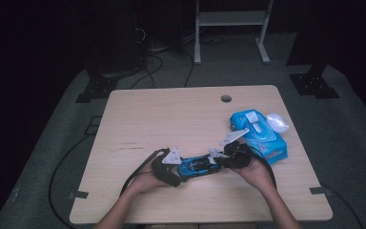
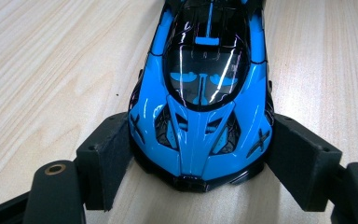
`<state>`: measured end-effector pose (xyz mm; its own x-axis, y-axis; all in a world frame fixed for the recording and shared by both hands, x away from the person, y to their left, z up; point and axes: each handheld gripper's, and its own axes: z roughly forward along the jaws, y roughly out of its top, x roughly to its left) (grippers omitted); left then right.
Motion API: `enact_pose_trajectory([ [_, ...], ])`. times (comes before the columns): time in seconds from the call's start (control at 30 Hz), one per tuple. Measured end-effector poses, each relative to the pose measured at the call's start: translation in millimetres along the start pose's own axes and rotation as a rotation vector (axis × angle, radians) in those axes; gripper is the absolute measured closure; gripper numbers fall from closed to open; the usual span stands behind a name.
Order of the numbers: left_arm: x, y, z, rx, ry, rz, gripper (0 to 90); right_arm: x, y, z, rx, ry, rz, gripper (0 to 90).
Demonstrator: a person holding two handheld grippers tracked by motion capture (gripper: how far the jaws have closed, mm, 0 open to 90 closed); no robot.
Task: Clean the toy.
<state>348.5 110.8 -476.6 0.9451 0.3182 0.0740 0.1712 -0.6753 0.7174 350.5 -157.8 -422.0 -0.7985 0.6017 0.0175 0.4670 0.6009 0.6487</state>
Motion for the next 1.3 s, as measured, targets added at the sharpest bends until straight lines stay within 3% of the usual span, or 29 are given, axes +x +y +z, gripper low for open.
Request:
enact_pose_trajectory([
  [0.13, -0.2, 0.1, 0.0, 0.000, 0.001, 0.001, 25.2, 0.7, 5.1, 8.9, -0.021, -0.007, -0.009, 68.0],
  [0.23, 0.1, 0.1, 0.0, 0.000, 0.001, 0.002, 25.3, 2.5, 5.3, 20.0, -0.022, -0.019, -0.005, 76.4],
  [0.33, -0.2, 0.1, 0.0, 0.001, 0.002, -0.002, 25.2, 5.0, 5.5, 25.5, -0.021, -0.059, -0.042, 81.5],
  [0.43, -0.5, 0.5, -0.1, 0.005, 0.003, 0.001, 25.2, 3.8, 4.4, 24.3, -0.021, -0.101, -0.059, 83.0],
  [0.53, 0.4, 0.4, 0.3, 0.003, -0.003, -0.005, 25.3, 5.9, 0.3, 24.8, -0.047, -0.103, -0.034, 83.4],
  [0.63, 0.5, -0.3, -0.3, 0.002, -0.003, -0.005, 25.3, 11.2, -1.6, 27.6, -0.090, -0.082, -0.048, 83.5],
  [0.7, -0.1, 0.0, -0.1, 0.001, 0.001, -0.006, 25.3, 9.2, -1.7, 26.8, -0.086, -0.080, -0.041, 83.7],
  [0.8, -0.1, -0.1, 0.1, -0.001, 0.001, -0.007, 25.3, 2.7, -6.1, 17.4, -0.104, -0.114, -0.017, 83.8],
  [0.83, 0.2, -0.3, -0.1, 0.000, 0.000, -0.005, 25.3, 0.1, -9.2, 11.0, -0.124, -0.102, 0.008, 83.7],
  [1.0, 0.2, -0.1, 0.4, -0.002, 0.000, -0.005, 25.3, 4.3, -21.3, -8.2, -0.150, -0.046, 0.023, 83.7],
  [1.17, -0.1, 0.4, 0.7, 0.000, 0.003, -0.004, 25.3, 21.4, -21.4, 3.4, -0.127, 0.002, -0.026, 83.7],
  [1.3, -0.2, -0.6, -0.1, -0.003, 0.005, -0.003, 25.3, 23.9, -16.7, 5.9, -0.107, 0.009, -0.034, 83.7],
])
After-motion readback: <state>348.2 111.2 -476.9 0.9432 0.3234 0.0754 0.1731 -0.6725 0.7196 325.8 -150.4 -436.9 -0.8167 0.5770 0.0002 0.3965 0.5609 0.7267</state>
